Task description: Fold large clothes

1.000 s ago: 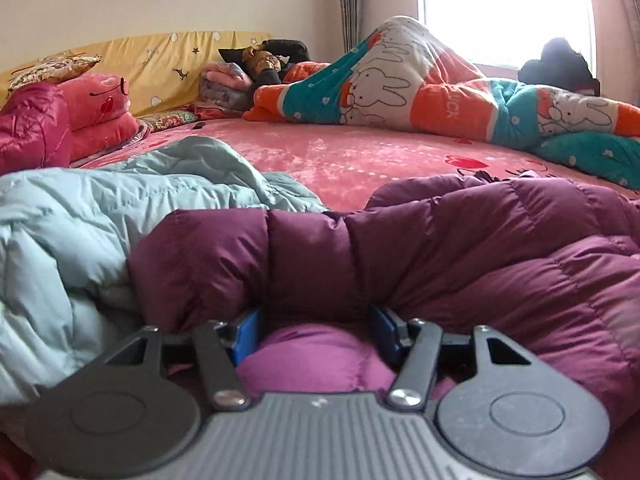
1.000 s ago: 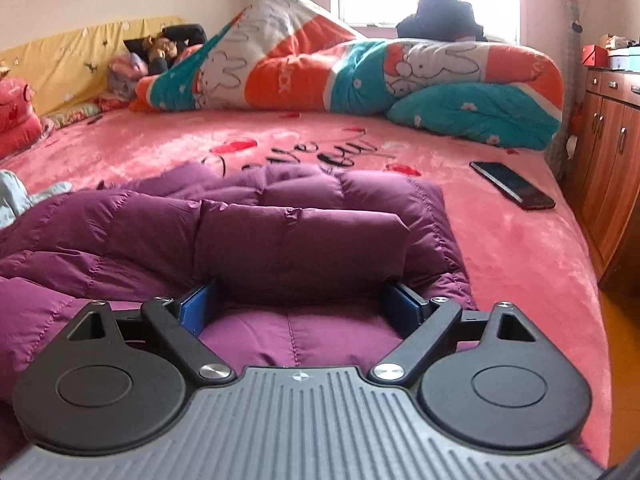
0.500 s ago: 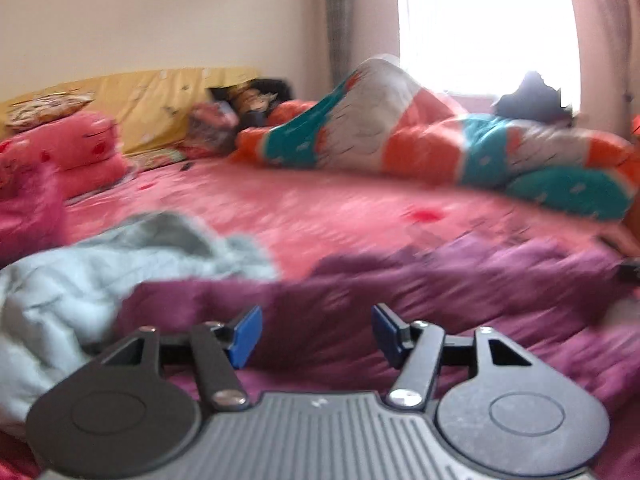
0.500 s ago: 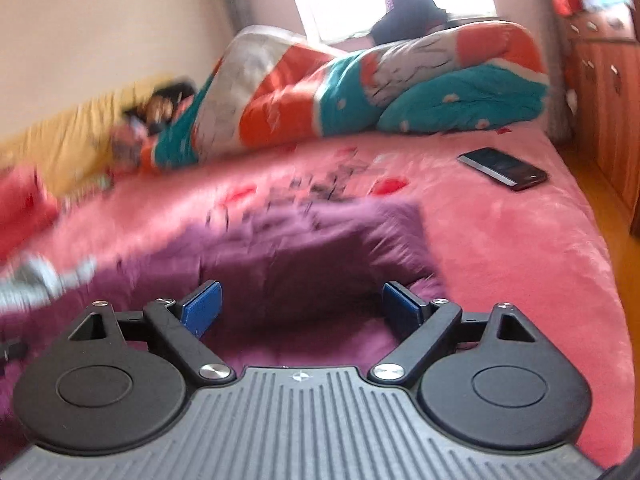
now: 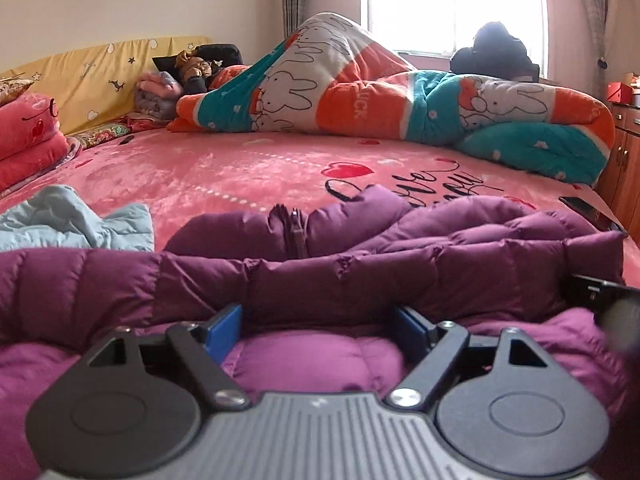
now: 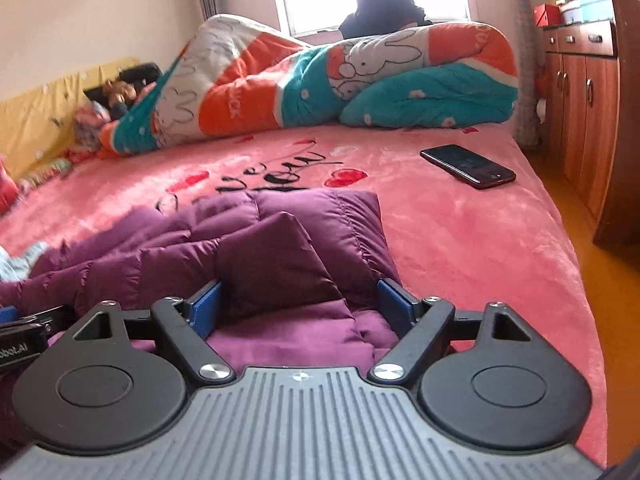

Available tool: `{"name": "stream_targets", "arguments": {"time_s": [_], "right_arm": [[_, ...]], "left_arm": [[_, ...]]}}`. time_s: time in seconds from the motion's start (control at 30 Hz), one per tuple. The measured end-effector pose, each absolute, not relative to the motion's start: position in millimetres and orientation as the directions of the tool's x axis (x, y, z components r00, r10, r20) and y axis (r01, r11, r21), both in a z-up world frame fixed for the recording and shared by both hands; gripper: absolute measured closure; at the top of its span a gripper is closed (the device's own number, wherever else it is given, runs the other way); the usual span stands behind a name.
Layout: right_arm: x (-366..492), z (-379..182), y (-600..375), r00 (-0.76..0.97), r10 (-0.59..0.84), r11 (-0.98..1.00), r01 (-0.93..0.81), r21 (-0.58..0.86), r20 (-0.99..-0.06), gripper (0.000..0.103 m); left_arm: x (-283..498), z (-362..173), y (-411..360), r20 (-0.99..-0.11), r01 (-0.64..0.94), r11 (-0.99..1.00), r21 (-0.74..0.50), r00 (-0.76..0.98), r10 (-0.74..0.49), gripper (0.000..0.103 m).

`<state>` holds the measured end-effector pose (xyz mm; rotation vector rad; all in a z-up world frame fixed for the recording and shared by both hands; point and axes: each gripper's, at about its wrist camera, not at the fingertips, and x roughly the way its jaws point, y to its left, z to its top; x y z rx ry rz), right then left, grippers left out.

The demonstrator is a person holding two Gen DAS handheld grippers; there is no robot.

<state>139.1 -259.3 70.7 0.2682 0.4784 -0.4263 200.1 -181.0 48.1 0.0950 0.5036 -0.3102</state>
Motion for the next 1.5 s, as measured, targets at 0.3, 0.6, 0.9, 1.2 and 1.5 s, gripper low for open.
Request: {"name": "stream_targets", "arguments": {"time_s": [0.3,0.6,0.9,1.2,1.5], "right_arm": [[150.6,62.8,-253.7,0.768,-0.377,0.873,0.482,0.079,-0.518,0.0],[123.2,82.9,-259.4,0.808,-0.396,0.846,0.505,0.167,-0.436,0.0],[125.1,100.2,-202.9,0.889,-0.288,0.941,0.331,0.067,-0.356,0.0],[155.7,71.4,-198.9,0.82,-0.276,0.952,0.305,-0.027,-0.501,0.0],[137.1,88.1,-196.0,0.842,-0.291,0.944,0.33,0.008,-0.455,0.0]], "left_arm": [[203.9,34.0,-179.0,-0.479,0.323,0.946,-0.022,0.827,-0.294,0.02],[162.0,77.9,-130.1,-0.436,0.297,0.955,-0.006,0.859,-0.27,0.02],[200.1,63.4,-40.2,-0.47,0.039,0.999,0.02,0.882,-0.025,0.017],[211.6,29.2,-29.9,-0.474,0.083,0.996,-0.041,0.875,-0.093,0.014],[161.1,62.1,-28.5,-0.476,0.115,0.993,-0.034,0.871,-0.117,0.016]]}}
